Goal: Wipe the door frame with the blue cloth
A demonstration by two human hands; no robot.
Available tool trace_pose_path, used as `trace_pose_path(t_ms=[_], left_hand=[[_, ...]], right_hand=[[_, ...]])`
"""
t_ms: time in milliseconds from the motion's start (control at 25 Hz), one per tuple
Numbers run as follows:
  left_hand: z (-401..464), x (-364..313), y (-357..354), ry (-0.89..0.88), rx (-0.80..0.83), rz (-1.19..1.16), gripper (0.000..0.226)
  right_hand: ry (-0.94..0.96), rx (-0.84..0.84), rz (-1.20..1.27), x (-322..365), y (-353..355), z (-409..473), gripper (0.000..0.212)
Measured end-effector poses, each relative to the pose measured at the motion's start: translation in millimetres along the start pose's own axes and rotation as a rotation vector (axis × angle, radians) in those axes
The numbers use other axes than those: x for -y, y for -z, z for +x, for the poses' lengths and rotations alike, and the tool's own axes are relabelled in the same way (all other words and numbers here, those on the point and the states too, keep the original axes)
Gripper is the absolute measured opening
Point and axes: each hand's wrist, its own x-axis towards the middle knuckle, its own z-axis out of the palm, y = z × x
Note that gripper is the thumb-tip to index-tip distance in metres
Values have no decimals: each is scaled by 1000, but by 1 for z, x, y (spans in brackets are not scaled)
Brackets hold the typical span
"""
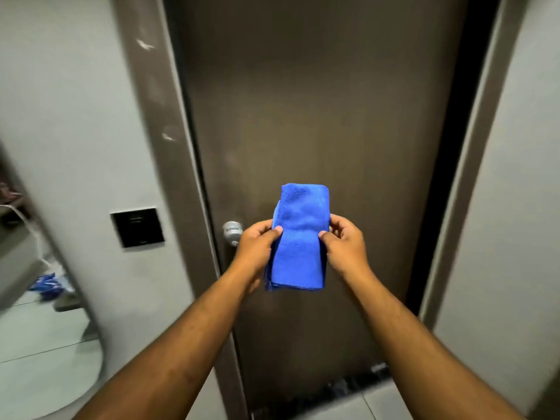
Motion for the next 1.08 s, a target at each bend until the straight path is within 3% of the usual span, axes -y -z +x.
trace_pose_path(t_ms=[240, 440, 640, 720, 840, 880, 1000, 1080], left_hand=[[4, -90, 113, -224, -272, 37, 15], [28, -138, 160, -322, -437, 71, 14], [73, -174, 179, -441, -547, 217, 13], [94, -181, 182, -491, -591, 308, 10], [118, -180, 186, -540, -689, 456, 5], [120, -178, 187, -556, -735, 486, 10], [120, -177, 204, -667, -851, 672, 23], [120, -182, 224, -751, -907, 973, 35]], right_hand=[[173, 97, 29, 62, -152, 15, 35], [359, 118, 40, 97, -227, 45, 38], [658, 71, -113, 110, -265, 86, 36], [813, -3, -244, 109, -275, 105, 37], [922, -211, -682, 97, -292, 123, 37], [936, -218, -810, 94, -296, 123, 36], [978, -159, -1090, 84, -309, 123, 59], [1034, -165, -1119, 81, -319, 122, 51]])
